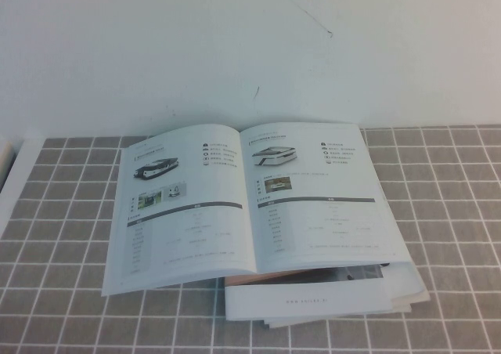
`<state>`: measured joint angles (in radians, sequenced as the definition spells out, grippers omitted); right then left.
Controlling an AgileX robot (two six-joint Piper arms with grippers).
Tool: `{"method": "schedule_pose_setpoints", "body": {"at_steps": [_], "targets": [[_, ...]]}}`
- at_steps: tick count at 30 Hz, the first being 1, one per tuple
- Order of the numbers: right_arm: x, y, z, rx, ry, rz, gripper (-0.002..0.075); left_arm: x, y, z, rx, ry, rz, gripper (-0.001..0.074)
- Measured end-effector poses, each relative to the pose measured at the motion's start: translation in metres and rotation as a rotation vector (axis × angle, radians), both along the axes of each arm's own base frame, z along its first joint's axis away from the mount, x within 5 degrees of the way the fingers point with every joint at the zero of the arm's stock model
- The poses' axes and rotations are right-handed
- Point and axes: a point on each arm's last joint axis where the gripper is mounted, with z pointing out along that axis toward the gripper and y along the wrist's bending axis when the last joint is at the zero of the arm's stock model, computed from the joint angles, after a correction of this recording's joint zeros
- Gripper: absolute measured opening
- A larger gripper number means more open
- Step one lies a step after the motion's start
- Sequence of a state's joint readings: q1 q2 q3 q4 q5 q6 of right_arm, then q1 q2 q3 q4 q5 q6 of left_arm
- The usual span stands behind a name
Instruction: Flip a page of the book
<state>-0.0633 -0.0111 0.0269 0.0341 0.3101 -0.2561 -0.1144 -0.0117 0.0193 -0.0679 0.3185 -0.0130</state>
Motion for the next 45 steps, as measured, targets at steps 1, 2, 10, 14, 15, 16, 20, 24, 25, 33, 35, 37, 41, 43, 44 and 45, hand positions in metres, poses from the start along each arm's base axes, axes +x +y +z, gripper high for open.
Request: {"method": "schedule_pose_setpoints", "body": {"at_steps": [1,2,10,14,15,16,20,24,25,33,35,37,41,43,44,45], "targets": [[-0.0002,0.0002,-0.0006,0.006,0.006,0.001,-0.0001,0.0000,0.0000,0.0000,0.000,0.000,0.000,-0.0004],[-0.0005,0.0007,-0.0008,0.019,0.014,0.002,-0.0001,0.0000,0.0000,0.0000,0.000,0.000,0.000,-0.0004],[-0.0013,0.0018,-0.0017,0.042,0.036,0.006,-0.0001,0.0000,0.0000,0.0000,0.000,0.000,0.000,-0.0004],[-0.0013,0.0019,-0.0017,0.087,0.035,-0.007,-0.0001,0.0000,0.0000,0.0000,0.000,0.000,0.000,-0.0004],[-0.0013,0.0019,-0.0017,0.101,0.034,-0.012,-0.0001,0.0000,0.0000,0.0000,0.000,0.000,0.000,-0.0004],[-0.0013,0.0019,-0.0017,0.112,0.034,-0.015,-0.0001,0.0000,0.0000,0.0000,0.000,0.000,0.000,-0.0004],[-0.0013,0.0019,-0.0017,0.112,0.034,-0.016,-0.0001,0.0000,0.0000,0.0000,0.000,0.000,0.000,-0.0004],[-0.0013,0.0019,-0.0017,0.104,0.034,-0.014,-0.0001,0.0000,0.0000,0.0000,0.000,0.000,0.000,-0.0004],[-0.0013,0.0019,-0.0017,0.104,0.034,-0.014,-0.0001,0.0000,0.0000,0.0000,0.000,0.000,0.000,-0.0004],[-0.0013,0.0018,-0.0017,0.094,0.034,-0.011,-0.0001,0.0000,0.0000,0.0002,0.000,-0.001,0.000,-0.0004],[-0.0013,0.0016,-0.0017,0.052,0.036,0.000,-0.0001,0.0000,0.0000,0.0002,0.000,-0.001,0.000,-0.0004],[-0.0013,0.0015,-0.0017,0.021,0.037,0.010,-0.0001,0.0000,0.0000,0.0002,0.000,-0.001,0.000,-0.0004],[-0.0013,0.0014,-0.0017,0.000,0.038,0.016,-0.0001,0.0000,0.0000,0.0002,0.000,-0.001,0.000,-0.0004],[-0.0013,0.0013,-0.0017,-0.004,0.038,0.017,-0.0001,0.0000,0.0000,0.0002,0.000,-0.001,0.000,-0.0004],[-0.0013,0.0012,-0.0017,-0.008,0.038,0.017,-0.0001,0.0000,0.0000,0.0002,0.000,-0.001,0.000,-0.0004],[-0.0013,0.0012,-0.0017,-0.010,0.039,0.017,-0.0001,0.0000,0.0000,0.0002,0.000,-0.001,0.000,-0.0004]]}}
